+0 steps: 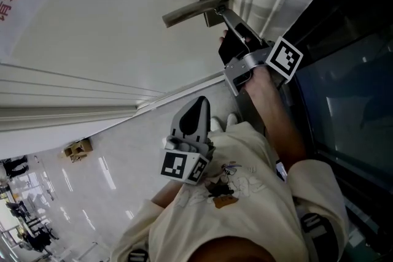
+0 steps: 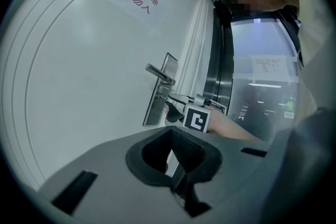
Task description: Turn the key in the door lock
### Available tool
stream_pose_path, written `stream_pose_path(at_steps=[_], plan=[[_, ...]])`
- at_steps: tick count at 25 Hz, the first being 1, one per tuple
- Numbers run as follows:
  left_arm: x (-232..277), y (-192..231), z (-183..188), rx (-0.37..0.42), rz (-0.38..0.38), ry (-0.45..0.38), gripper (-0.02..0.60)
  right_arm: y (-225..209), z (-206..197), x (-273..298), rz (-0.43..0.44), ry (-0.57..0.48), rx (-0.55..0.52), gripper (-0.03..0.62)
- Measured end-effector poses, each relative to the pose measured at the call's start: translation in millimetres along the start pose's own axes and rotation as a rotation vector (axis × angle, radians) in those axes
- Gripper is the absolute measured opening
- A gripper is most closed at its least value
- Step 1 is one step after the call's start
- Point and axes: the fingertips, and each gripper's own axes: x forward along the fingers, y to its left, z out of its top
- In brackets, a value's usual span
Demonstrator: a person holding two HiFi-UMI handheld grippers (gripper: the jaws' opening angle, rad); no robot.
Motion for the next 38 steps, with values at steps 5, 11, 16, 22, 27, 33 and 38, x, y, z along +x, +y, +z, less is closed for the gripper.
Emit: stream_pose_path(at_steps=[5,11,16,22,27,33,38], plan=[[-5.2,2.4,-1.0,-0.017,-0.011,-0.011,0.005,4.7,-16.3,-42.6,-0.01,0.015,-0.138,0.038],[-16.5,12.8,-14.8,-0.036,-0.017,-0.017,0.005,-21.6,-82.9,-121.7,-0.186,0.26,-0.696,0.008],[-28.3,6.5,-30.3,-0.046,0.014,-0.006,0.005,-42.3,-114.5,-170.3,-0.267,0.354,-0.706,0.009],[-38.4,-29.8,-41.8,-0.038,0.083,-0.006,0.005,-25.7,-130.1,-206.5,-0.233,0.363,-0.685,0.008],[-55.4,-74.2,-58.9,-0.033,0.143,0.031,0.005,3.6,-129.0,-249.2,-0.175,0.357,-0.722,0.008],[-75.6,-112.5,-80.4,0.004,0.183,0.054,0.005,1.8,-124.8,-302.3,-0.195,0.388,-0.845,0.006],[-96.3,-138.8,-83.9,0.001,0.154,0.061,0.005,7.4,-131.5,-328.7,-0.224,0.391,-0.853,0.006]])
